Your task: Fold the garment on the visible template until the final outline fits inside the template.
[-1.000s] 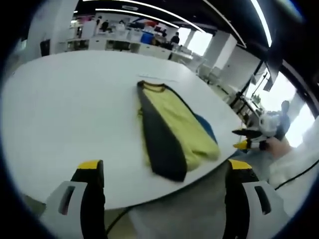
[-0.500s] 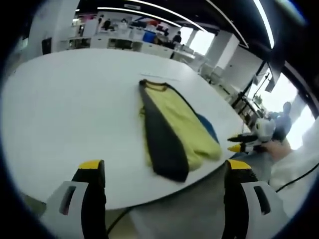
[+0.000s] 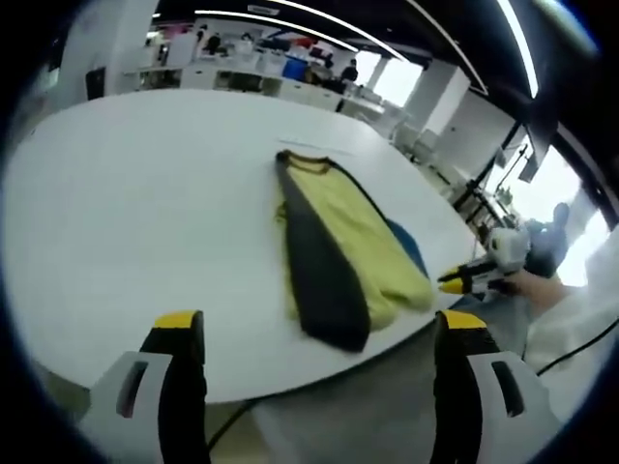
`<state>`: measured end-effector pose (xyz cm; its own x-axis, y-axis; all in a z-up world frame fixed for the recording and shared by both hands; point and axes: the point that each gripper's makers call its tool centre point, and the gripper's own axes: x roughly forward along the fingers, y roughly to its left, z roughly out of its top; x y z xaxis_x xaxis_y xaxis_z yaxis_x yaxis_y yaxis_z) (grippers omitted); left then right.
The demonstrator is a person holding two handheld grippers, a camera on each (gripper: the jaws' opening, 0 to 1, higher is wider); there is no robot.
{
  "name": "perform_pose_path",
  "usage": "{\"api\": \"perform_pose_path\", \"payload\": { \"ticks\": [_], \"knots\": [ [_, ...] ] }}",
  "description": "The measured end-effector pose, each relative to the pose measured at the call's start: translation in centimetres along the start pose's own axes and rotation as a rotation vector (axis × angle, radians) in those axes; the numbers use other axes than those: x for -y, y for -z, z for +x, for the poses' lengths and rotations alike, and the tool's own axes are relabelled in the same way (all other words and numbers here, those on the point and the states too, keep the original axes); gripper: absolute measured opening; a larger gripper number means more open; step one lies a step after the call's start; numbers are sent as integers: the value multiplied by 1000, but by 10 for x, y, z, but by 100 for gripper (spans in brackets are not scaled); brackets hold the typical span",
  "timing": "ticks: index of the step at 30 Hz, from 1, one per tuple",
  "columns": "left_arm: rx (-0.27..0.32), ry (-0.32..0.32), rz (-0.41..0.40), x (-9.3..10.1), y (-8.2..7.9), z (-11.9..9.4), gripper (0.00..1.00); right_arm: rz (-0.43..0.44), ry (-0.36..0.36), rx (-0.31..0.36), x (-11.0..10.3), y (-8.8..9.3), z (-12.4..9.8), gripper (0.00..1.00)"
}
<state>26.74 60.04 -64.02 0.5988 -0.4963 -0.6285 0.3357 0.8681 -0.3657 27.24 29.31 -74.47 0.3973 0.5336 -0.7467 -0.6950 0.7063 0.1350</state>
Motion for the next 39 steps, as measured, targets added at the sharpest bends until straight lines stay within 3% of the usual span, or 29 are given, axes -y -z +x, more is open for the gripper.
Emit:
{"api": "perform_pose_path", "payload": {
  "ticks": [6,19,29,39],
  "knots": [
    [0,-13,-16,-5,2,-1,95,-13,-14,-66,0,8,9,13],
    [-4,-24,-35,-10,2,3,95,-65,7,-127,4,11,18,8],
    [-11,-24,-41,-12,2,7,95,-57,18,-129,8,11,17,3],
    [-11,6,-30,-13,-2,16,95,-46,64,-117,14,5,-4,2]
  ]
}}
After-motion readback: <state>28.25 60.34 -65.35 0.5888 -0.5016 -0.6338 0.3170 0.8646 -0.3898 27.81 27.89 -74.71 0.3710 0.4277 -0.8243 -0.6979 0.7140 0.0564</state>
